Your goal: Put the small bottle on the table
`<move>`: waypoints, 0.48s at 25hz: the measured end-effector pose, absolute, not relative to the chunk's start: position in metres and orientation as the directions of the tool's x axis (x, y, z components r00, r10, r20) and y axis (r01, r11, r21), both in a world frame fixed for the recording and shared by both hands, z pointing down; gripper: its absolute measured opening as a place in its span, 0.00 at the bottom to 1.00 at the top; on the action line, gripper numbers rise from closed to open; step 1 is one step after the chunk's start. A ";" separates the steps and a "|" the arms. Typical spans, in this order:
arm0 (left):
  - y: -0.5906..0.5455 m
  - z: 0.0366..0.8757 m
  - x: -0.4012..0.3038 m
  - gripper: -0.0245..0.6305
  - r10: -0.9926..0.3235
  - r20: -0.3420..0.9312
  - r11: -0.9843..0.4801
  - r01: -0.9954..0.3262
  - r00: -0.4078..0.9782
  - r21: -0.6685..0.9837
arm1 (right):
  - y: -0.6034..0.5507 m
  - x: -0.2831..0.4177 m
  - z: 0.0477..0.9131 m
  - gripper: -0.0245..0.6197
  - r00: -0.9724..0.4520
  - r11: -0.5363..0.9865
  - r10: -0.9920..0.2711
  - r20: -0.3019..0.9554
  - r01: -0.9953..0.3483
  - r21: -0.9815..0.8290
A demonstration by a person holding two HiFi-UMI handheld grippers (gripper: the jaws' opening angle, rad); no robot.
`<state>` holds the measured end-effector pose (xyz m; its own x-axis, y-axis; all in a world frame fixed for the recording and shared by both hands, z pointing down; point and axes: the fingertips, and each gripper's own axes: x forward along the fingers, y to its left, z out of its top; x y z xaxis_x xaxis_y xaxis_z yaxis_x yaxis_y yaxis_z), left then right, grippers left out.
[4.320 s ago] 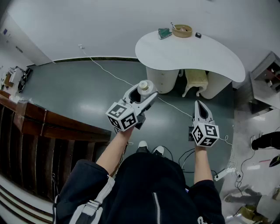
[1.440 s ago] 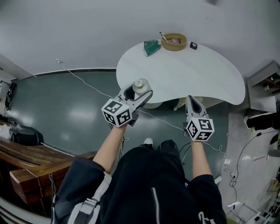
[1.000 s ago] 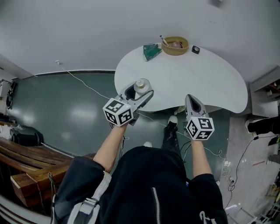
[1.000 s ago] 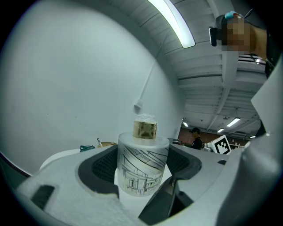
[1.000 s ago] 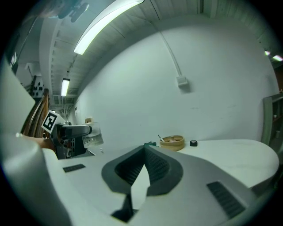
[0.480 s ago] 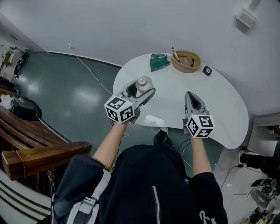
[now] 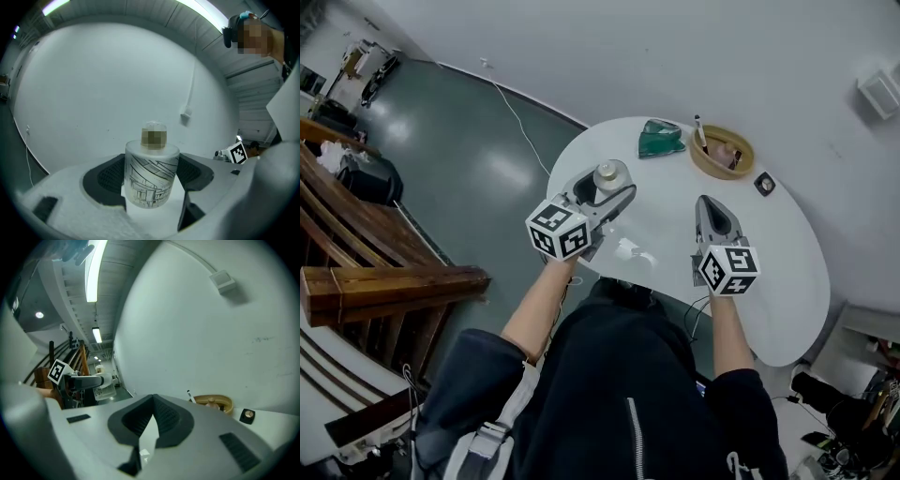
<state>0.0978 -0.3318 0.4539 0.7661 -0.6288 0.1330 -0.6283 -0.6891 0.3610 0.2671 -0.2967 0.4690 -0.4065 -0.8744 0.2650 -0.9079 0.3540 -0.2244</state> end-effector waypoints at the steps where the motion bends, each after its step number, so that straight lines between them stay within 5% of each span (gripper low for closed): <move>1: -0.335 0.456 0.096 0.56 -0.634 0.139 -0.683 -0.635 0.761 0.362 | -0.300 0.265 0.471 0.04 -0.414 0.361 -0.870 0.269 -0.904 -0.227; 12: -0.354 0.485 0.083 0.56 -0.631 0.187 -0.668 -0.650 0.753 0.362 | -0.317 0.247 0.487 0.04 -0.430 0.369 -0.849 0.308 -0.899 -0.237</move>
